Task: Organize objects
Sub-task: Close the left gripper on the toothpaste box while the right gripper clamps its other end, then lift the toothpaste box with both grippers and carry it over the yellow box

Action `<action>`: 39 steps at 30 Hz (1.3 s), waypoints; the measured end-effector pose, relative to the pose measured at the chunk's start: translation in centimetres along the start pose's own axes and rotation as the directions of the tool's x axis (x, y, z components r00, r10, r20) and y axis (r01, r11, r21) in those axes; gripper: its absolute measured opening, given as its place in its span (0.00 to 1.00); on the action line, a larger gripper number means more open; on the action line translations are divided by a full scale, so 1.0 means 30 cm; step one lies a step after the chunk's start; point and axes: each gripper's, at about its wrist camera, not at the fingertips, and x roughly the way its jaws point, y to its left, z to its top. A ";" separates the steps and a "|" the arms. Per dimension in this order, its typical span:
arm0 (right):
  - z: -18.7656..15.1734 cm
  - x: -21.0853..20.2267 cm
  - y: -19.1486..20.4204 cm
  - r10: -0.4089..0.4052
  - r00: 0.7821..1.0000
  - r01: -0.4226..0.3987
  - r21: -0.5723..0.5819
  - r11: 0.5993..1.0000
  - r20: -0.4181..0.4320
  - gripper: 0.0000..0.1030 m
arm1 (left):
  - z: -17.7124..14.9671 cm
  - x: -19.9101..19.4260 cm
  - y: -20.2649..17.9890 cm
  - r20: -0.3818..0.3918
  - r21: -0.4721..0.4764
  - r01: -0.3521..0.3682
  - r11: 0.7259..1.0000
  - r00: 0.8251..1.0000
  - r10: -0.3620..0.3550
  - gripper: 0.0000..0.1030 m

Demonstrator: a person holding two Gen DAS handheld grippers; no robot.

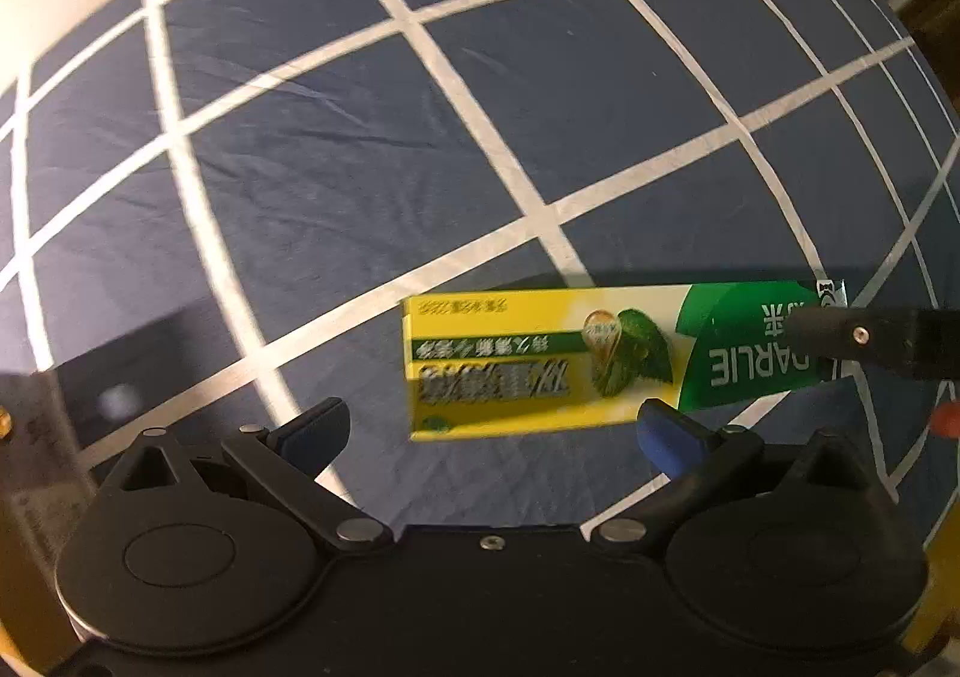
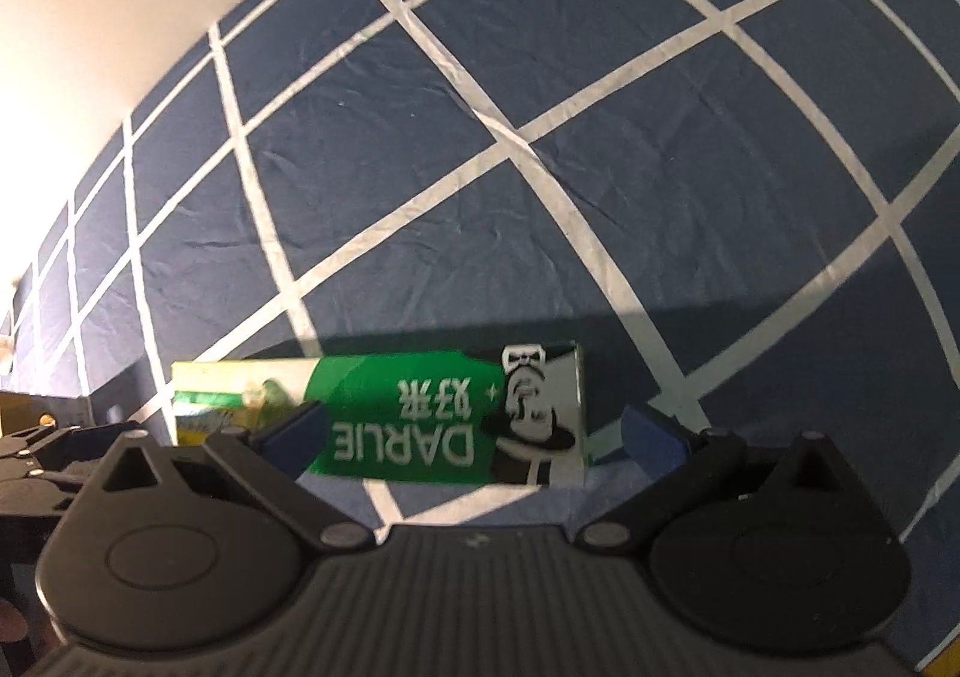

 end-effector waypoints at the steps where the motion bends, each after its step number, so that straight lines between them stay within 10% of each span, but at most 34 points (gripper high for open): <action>1: 0.007 0.014 0.000 -0.003 1.000 0.003 0.000 1.000 -0.008 1.00 | 0.007 0.015 -0.001 -0.008 0.003 0.013 1.000 1.000 -0.013 1.00; 12: 0.030 0.123 0.021 0.001 0.997 -0.001 -0.007 1.000 -0.081 1.00 | 0.039 0.093 0.014 -0.033 -0.057 0.102 0.993 0.994 -0.104 1.00; 39: -0.023 0.001 0.122 0.019 0.999 -0.022 -0.057 0.998 -0.041 1.00 | -0.040 -0.076 0.014 0.037 -0.062 0.012 0.998 0.999 -0.010 1.00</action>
